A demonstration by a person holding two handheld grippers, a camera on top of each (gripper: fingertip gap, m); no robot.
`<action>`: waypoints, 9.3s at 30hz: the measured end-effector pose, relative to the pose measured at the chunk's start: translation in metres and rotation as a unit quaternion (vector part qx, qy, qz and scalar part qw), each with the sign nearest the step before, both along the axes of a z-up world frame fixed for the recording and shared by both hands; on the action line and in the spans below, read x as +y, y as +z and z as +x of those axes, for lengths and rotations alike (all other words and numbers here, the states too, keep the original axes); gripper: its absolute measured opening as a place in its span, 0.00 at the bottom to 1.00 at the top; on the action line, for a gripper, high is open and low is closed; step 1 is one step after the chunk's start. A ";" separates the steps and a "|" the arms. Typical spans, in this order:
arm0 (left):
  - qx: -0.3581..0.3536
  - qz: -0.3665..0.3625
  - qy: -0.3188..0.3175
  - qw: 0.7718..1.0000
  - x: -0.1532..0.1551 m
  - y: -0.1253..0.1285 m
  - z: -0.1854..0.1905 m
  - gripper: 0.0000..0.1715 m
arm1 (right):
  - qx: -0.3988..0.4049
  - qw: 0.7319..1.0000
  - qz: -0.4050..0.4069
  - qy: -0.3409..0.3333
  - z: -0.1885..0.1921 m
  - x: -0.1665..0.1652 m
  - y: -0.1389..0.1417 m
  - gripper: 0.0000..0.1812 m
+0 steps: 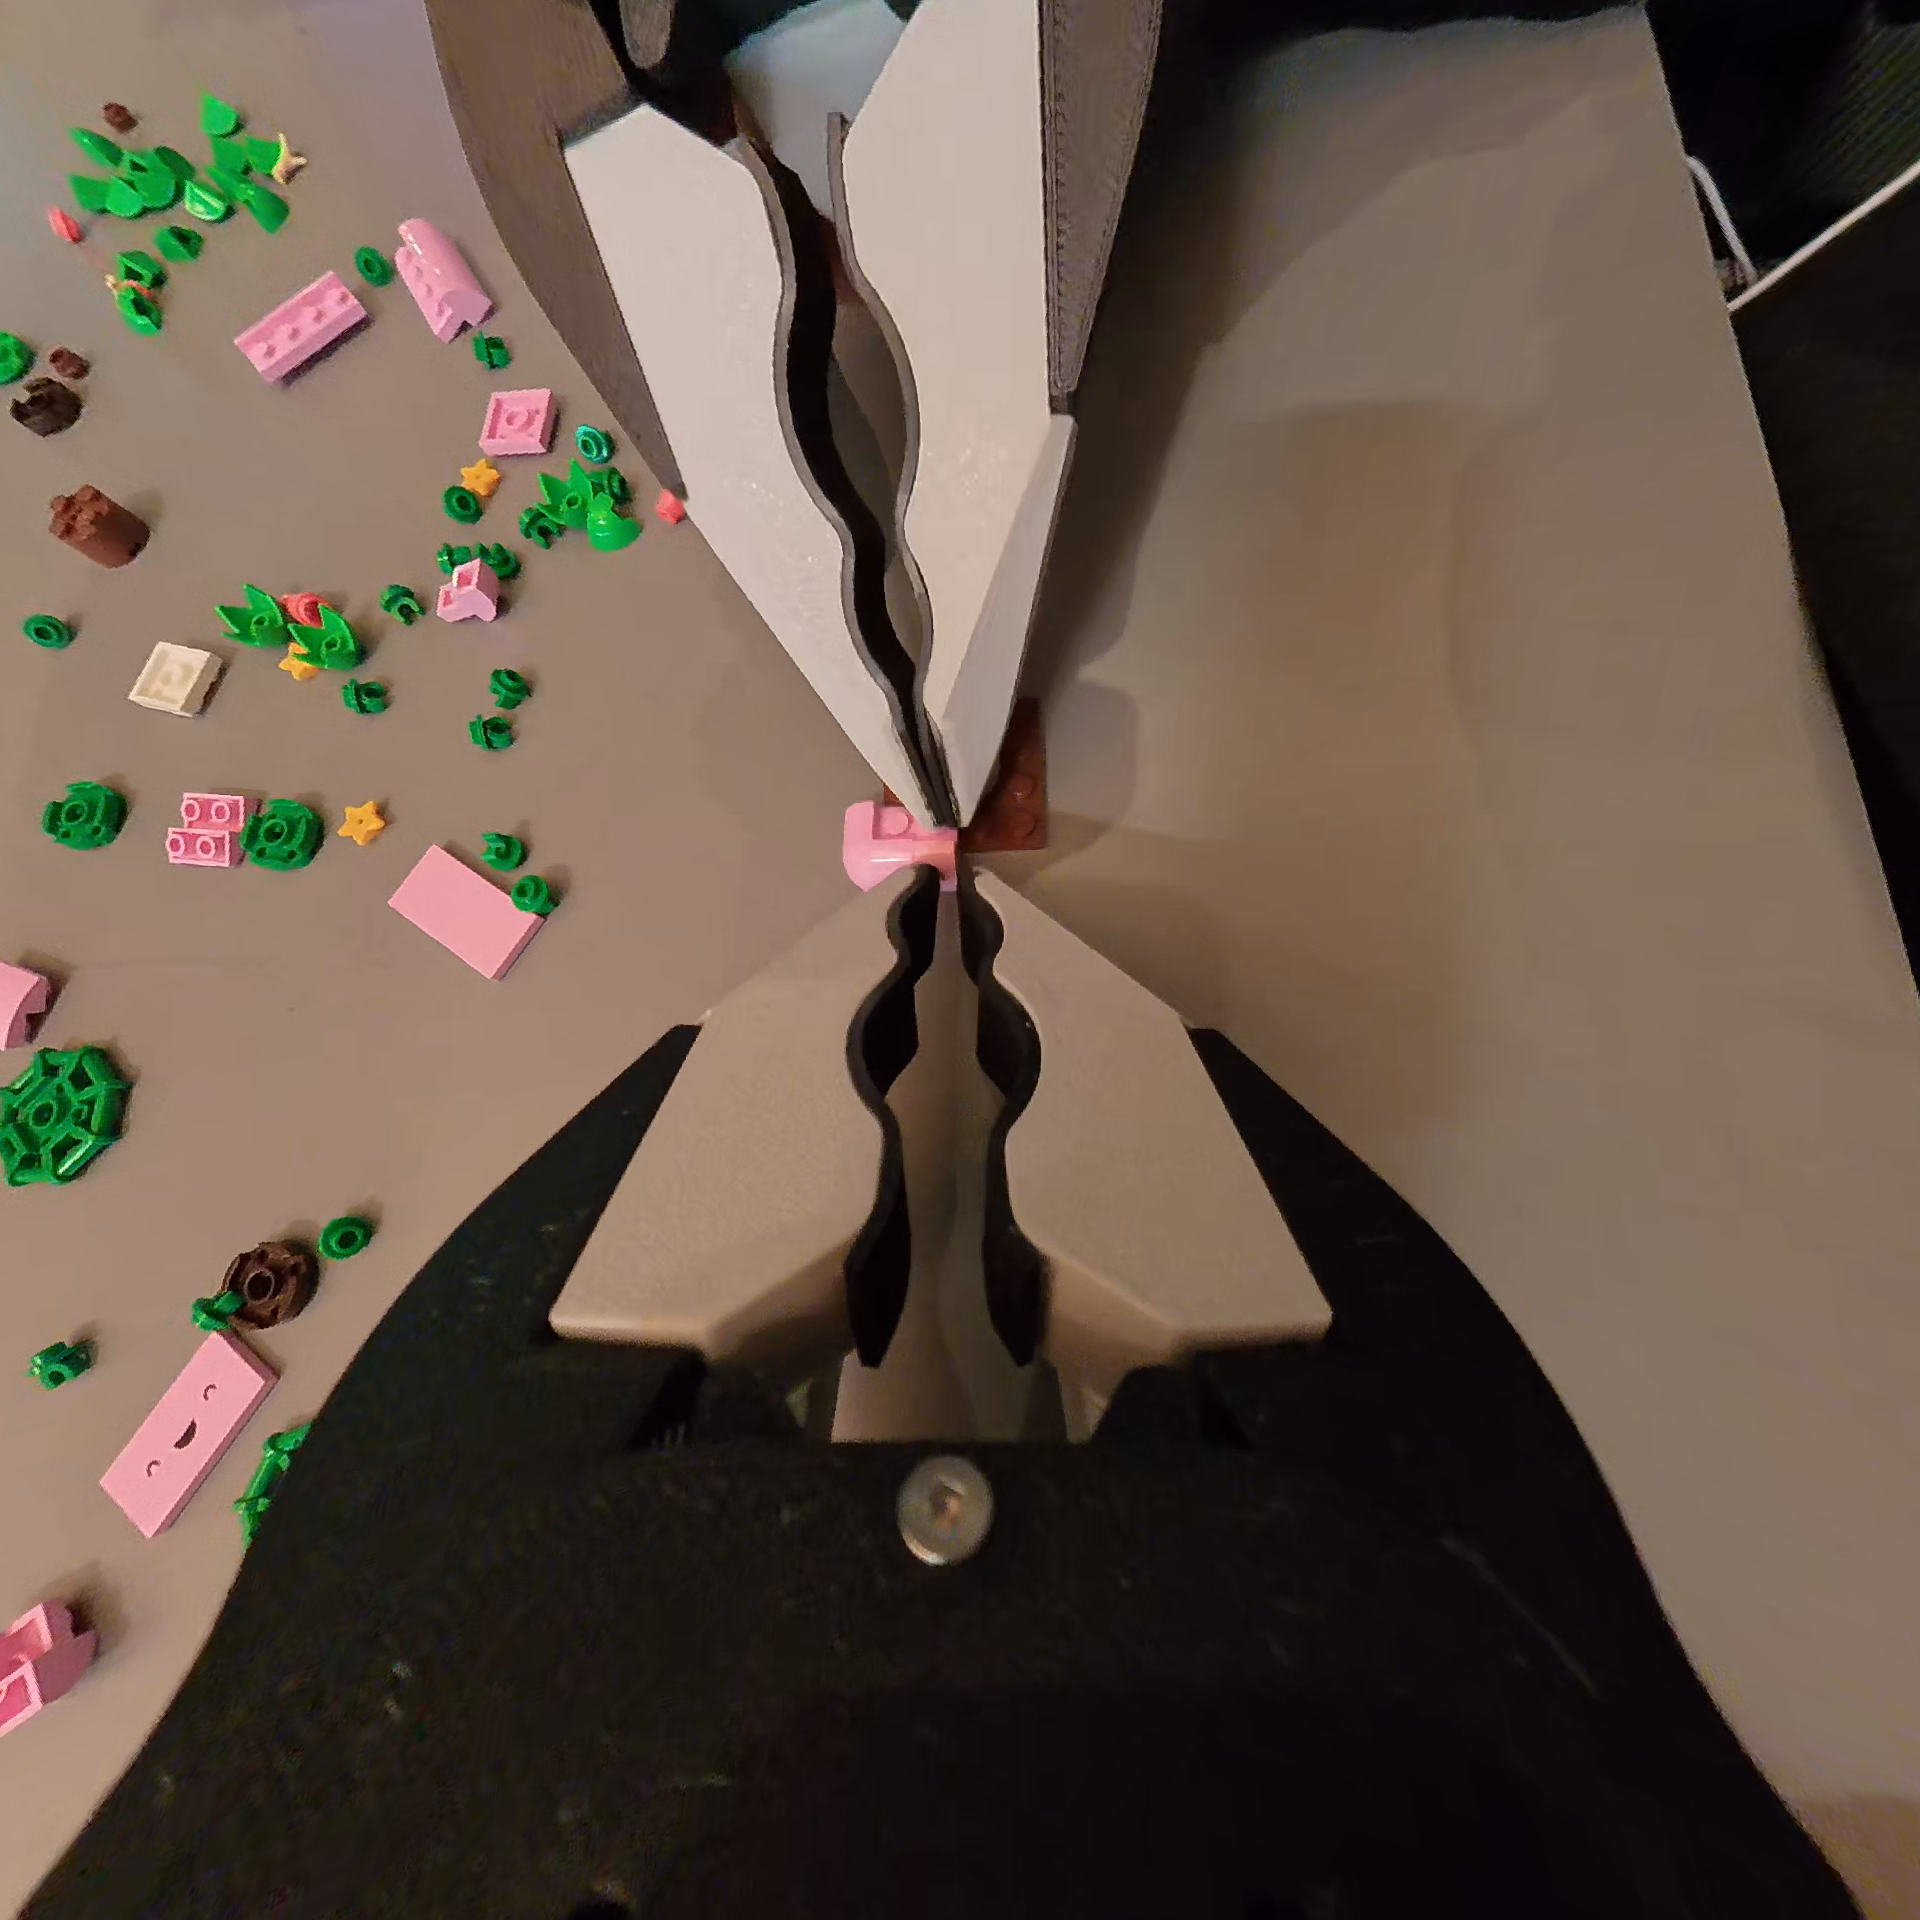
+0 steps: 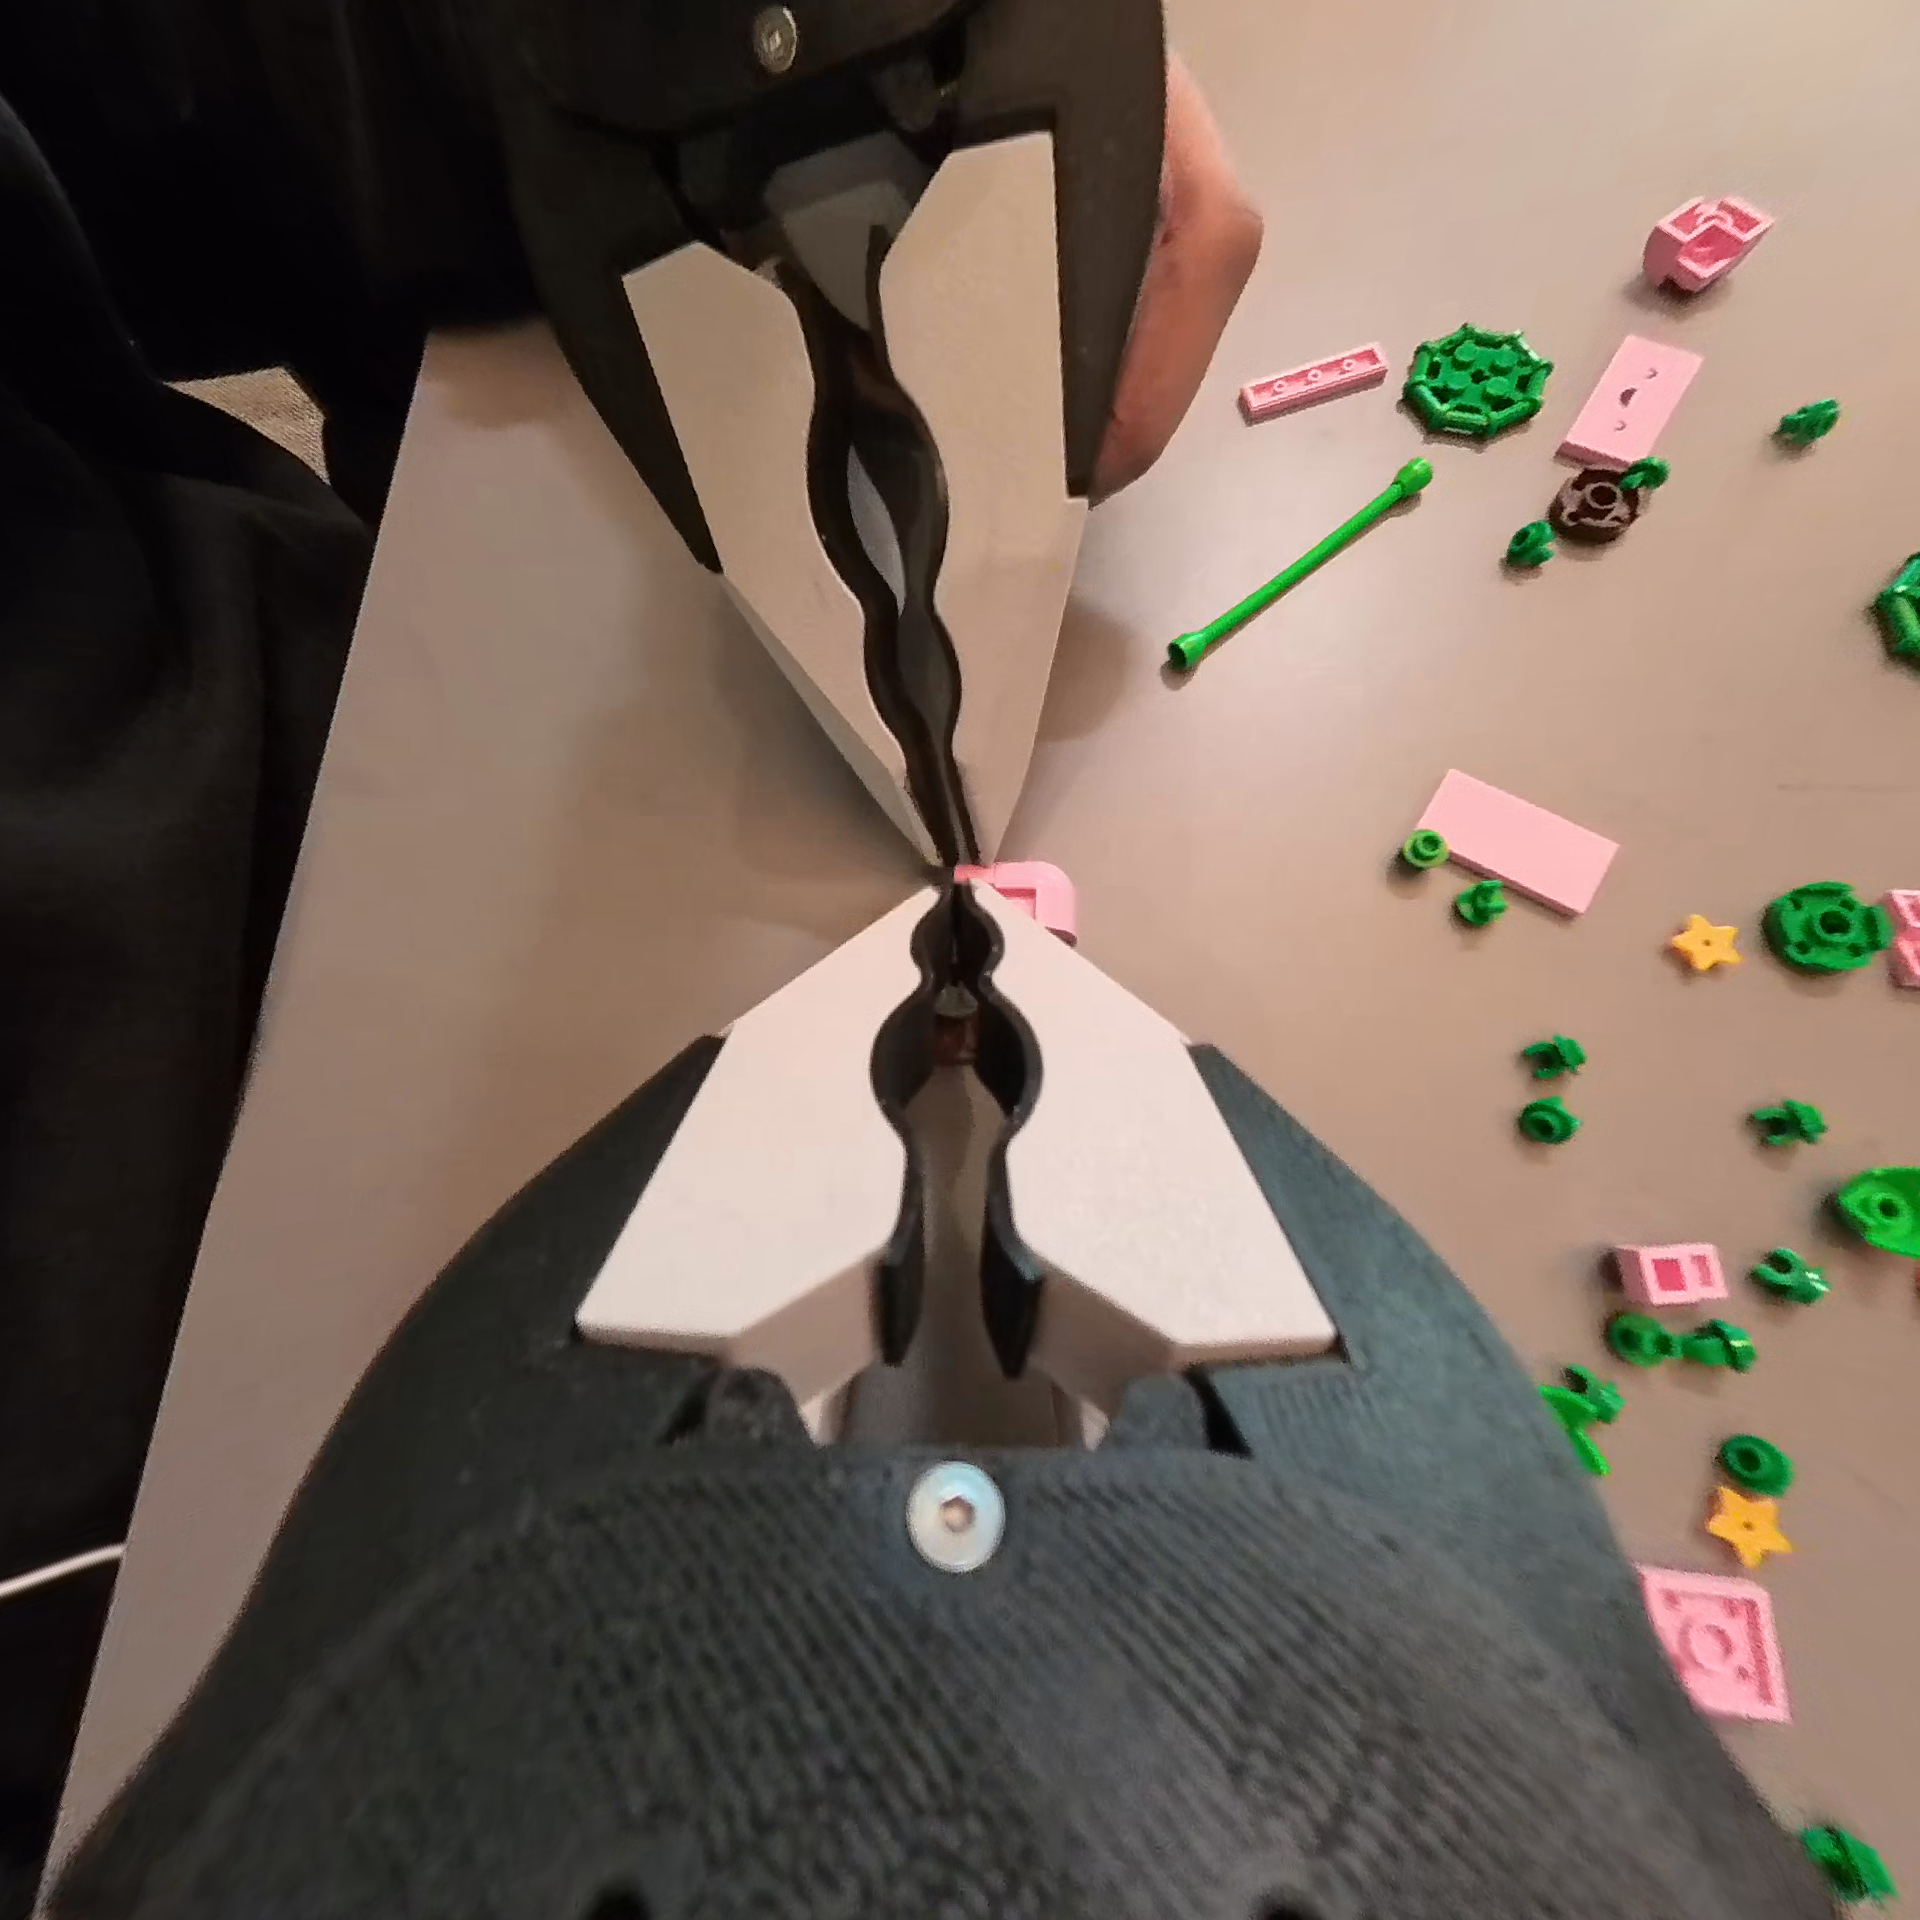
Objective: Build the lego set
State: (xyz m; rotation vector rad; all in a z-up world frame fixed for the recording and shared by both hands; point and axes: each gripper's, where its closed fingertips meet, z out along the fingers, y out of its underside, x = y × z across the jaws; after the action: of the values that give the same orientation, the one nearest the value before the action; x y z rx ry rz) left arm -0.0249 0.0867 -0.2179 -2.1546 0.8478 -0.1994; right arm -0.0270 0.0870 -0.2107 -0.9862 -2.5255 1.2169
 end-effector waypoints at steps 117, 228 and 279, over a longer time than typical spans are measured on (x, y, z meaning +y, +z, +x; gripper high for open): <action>0.014 0.009 0.013 1.000 0.006 -0.001 -0.002 0.00 | 0.040 0.999 0.034 -0.015 0.000 0.016 0.016 0.29; -0.471 -0.049 0.152 0.868 0.030 0.070 -0.022 0.15 | 0.250 0.959 0.099 -0.084 -0.027 0.027 0.066 0.28; -0.333 0.177 0.091 0.922 0.023 0.120 -0.006 0.03 | 0.078 0.876 -0.465 -0.099 -0.021 0.021 0.129 0.04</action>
State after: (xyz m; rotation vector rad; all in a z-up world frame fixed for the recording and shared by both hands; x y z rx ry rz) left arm -0.0306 0.1094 -0.0977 -1.6400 0.2577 -0.5950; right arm -0.0479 0.1081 -0.0812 -1.1775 -1.5821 2.3745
